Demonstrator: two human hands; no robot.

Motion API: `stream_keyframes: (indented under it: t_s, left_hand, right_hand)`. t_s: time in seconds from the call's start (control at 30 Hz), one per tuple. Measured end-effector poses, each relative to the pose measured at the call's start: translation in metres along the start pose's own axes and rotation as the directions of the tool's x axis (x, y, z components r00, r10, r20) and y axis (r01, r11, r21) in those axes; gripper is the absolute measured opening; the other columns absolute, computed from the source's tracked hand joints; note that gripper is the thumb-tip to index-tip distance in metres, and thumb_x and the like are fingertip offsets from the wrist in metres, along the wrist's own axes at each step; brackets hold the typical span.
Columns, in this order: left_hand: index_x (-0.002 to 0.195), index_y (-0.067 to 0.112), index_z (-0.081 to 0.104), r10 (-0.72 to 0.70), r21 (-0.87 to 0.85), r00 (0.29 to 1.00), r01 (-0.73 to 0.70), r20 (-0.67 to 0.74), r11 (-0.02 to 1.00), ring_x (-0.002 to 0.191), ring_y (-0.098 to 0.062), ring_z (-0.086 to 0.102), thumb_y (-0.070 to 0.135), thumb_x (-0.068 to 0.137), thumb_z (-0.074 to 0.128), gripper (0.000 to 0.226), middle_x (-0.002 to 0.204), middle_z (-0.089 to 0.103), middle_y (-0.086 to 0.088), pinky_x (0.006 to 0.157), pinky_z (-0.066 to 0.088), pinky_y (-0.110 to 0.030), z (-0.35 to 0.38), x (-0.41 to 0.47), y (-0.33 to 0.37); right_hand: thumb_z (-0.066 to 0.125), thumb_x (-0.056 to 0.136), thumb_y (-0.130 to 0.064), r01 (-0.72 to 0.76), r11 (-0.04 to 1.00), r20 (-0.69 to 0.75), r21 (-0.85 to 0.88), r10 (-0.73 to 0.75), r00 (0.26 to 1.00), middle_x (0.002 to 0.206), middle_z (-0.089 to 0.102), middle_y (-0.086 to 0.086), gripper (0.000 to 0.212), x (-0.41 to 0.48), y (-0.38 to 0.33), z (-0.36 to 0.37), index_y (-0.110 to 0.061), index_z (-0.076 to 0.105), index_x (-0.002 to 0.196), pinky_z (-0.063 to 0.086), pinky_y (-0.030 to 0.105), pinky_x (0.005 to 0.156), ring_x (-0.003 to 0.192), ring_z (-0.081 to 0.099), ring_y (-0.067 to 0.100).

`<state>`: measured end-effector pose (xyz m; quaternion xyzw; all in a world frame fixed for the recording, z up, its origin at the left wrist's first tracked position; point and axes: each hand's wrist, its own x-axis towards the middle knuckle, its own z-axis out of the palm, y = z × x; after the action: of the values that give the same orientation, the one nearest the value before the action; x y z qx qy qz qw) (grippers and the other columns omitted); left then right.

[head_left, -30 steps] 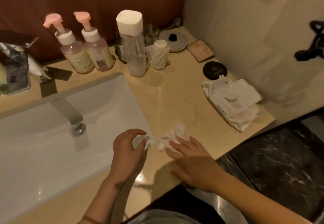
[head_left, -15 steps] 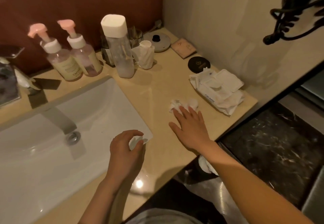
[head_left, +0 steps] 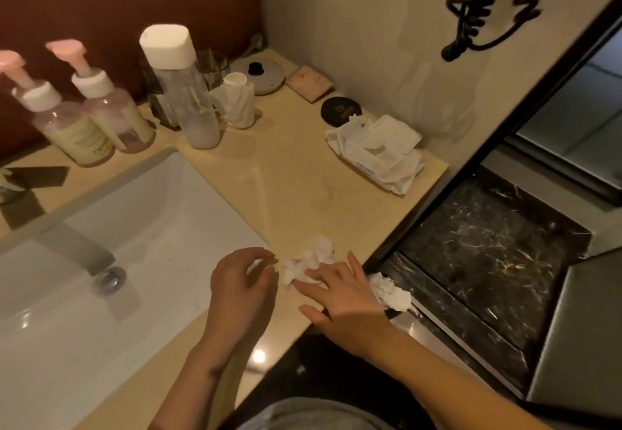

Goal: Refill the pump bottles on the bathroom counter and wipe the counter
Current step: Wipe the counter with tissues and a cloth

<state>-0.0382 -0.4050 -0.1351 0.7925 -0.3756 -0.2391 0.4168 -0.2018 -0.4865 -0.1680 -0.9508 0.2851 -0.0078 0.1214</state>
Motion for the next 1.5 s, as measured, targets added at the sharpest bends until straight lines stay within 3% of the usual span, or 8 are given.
stream_keyframes:
  t_s: [0.2, 0.5, 0.67, 0.83, 0.97, 1.07, 1.17, 1.5]
  left_hand:
    - [0.092, 0.035, 0.063, 0.048, 0.024, 0.998, -0.050, 0.051, 0.998, 0.108, -0.011, 0.051, 0.035, 0.076, 0.049, 0.021, 0.105, 0.064, 0.012, 0.094, 0.037, -0.031, 0.004, -0.001, 0.005]
    - [0.093, 0.035, 0.062, 0.041, 0.028, 0.998, -0.042, 0.044, 0.999, 0.108, -0.007, 0.048, 0.036, 0.077, 0.048, 0.022, 0.106, 0.060, 0.015, 0.092, 0.030, -0.024, -0.002, -0.005, -0.001]
    - [0.097, 0.030, 0.066, 0.016, 0.040, 1.000, -0.016, 0.004, 0.999, 0.112, -0.012, 0.050, 0.029, 0.086, 0.058, 0.014, 0.110, 0.062, 0.012, 0.092, 0.035, -0.028, -0.008, -0.005, -0.012]
    - [0.099, 0.028, 0.066, -0.023, 0.034, 0.999, 0.024, -0.028, 0.999, 0.114, -0.014, 0.050, 0.026, 0.086, 0.057, 0.015, 0.113, 0.063, 0.008, 0.094, 0.030, -0.025, -0.010, -0.003, -0.014]
    - [0.099, 0.027, 0.067, -0.033, 0.043, 0.999, 0.035, -0.035, 0.998, 0.114, -0.014, 0.050, 0.018, 0.089, 0.060, 0.015, 0.113, 0.063, 0.008, 0.094, 0.031, -0.026, -0.009, -0.002, -0.011]
    - [0.097, 0.029, 0.066, -0.029, 0.037, 0.999, 0.030, -0.027, 0.999, 0.113, -0.016, 0.052, 0.023, 0.087, 0.058, 0.014, 0.112, 0.064, 0.007, 0.097, 0.035, -0.030, -0.007, -0.003, -0.009]
    - [0.096, 0.029, 0.066, -0.042, 0.021, 0.999, 0.043, -0.020, 0.999, 0.112, -0.014, 0.052, 0.033, 0.077, 0.048, 0.026, 0.111, 0.063, 0.008, 0.092, 0.032, -0.026, -0.007, -0.004, -0.006]
    - [0.099, 0.030, 0.065, -0.083, 0.031, 0.991, 0.087, -0.102, 0.996, 0.116, -0.013, 0.050, 0.016, 0.089, 0.060, 0.018, 0.115, 0.062, 0.009, 0.099, 0.037, -0.033, -0.014, -0.004, -0.013]
  right_hand:
    - [0.024, 0.094, -0.051, -0.106, 0.993, 0.008, 0.049, 0.106, 0.994, 0.133, 0.052, -0.014, 0.045, -0.013, 0.032, -0.021, -0.042, 0.054, 0.126, -0.010, 0.042, 0.114, 0.128, 0.038, 0.013]
    - [0.037, 0.096, -0.049, -0.400, 0.916, -0.135, 0.032, 0.401, 0.906, 0.141, 0.042, -0.001, 0.043, 0.023, 0.085, -0.024, -0.041, 0.040, 0.138, 0.020, 0.049, 0.111, 0.124, 0.031, 0.026]
    - [0.031, 0.094, -0.058, -0.515, 0.853, -0.096, 0.086, 0.522, 0.847, 0.150, 0.031, 0.006, 0.062, 0.034, 0.045, -0.012, -0.023, 0.033, 0.145, 0.019, 0.041, 0.112, 0.131, 0.022, 0.032]
    - [0.010, 0.083, -0.066, -0.312, 0.945, -0.017, 0.093, 0.315, 0.949, 0.150, 0.032, 0.004, 0.079, 0.025, -0.006, -0.008, -0.023, 0.034, 0.145, 0.012, 0.042, 0.114, 0.133, 0.024, 0.031]
    - [0.016, 0.085, -0.066, -0.124, 0.989, 0.121, 0.083, 0.114, 0.986, 0.154, 0.026, -0.002, 0.073, 0.007, -0.029, -0.011, -0.028, 0.029, 0.146, 0.001, 0.038, 0.115, 0.140, 0.014, 0.029]
    - [0.024, 0.091, -0.066, 0.060, 0.998, 0.135, 0.007, -0.060, 0.989, 0.140, 0.048, -0.003, 0.064, -0.011, -0.021, -0.010, -0.028, 0.046, 0.137, 0.020, 0.046, 0.112, 0.131, 0.039, 0.027]
    - [0.030, 0.092, -0.063, 0.175, 0.984, 0.195, -0.010, -0.170, 0.966, 0.140, 0.048, -0.008, 0.056, -0.023, 0.002, -0.011, -0.034, 0.043, 0.138, 0.011, 0.044, 0.112, 0.131, 0.041, 0.022]
    - [0.014, 0.095, -0.056, 0.203, 0.972, 0.255, -0.115, -0.168, 0.952, 0.155, 0.022, -0.011, 0.053, 0.031, 0.056, -0.036, -0.041, 0.022, 0.146, -0.003, 0.041, 0.115, 0.145, 0.013, 0.017]
